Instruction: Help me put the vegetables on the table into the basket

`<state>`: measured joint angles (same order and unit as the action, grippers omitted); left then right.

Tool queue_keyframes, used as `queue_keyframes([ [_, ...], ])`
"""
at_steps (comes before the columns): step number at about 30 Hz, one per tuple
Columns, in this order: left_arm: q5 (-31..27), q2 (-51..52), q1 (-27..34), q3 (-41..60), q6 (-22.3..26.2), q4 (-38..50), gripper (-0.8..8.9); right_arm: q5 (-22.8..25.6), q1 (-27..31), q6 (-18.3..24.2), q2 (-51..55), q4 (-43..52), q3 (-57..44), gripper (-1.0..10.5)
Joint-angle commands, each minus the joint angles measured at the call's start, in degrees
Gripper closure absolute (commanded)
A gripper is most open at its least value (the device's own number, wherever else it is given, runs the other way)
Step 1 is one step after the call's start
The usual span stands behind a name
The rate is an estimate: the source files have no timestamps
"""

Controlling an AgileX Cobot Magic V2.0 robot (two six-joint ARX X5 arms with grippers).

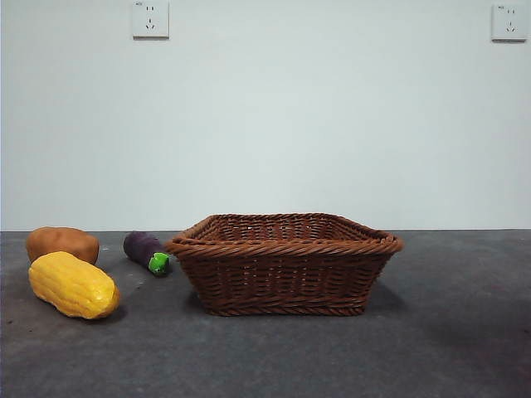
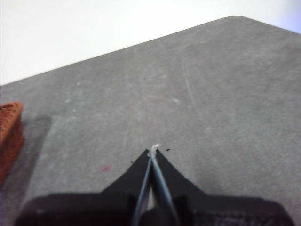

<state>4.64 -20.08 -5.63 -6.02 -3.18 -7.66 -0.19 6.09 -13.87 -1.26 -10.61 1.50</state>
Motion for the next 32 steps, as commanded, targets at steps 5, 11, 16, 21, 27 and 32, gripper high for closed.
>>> queue_keyframes([
  [5, 0.2, -2.1, 0.2, -8.7, -2.7, -3.7, 8.20, -4.1, 0.0, -3.0, -0.2, -0.1, 5.7, 9.6],
  [11, 2.6, -6.4, 0.1, -18.9, -2.6, -11.5, 8.20, -9.2, 0.0, -2.6, -4.2, -3.5, 15.7, 9.6],
  [16, 7.5, -9.9, 0.1, -25.9, -2.6, -16.6, 8.20, -13.1, 0.0, -0.7, -11.8, -12.0, 26.6, 9.6],
  [21, 10.4, -11.5, 0.0, -30.5, -2.4, -20.9, 8.20, -18.4, 0.0, 5.4, -20.9, -23.2, 38.6, 9.6],
  [27, 13.7, -11.7, 0.0, -34.7, -0.9, -27.1, 8.20, -23.6, -0.1, 13.1, -31.5, -36.9, 52.4, 9.6],
  [32, 13.7, -11.7, 0.0, -37.9, 0.9, -31.7, 8.20, -26.9, -0.1, 16.1, -37.4, -44.7, 59.1, 9.6],
])
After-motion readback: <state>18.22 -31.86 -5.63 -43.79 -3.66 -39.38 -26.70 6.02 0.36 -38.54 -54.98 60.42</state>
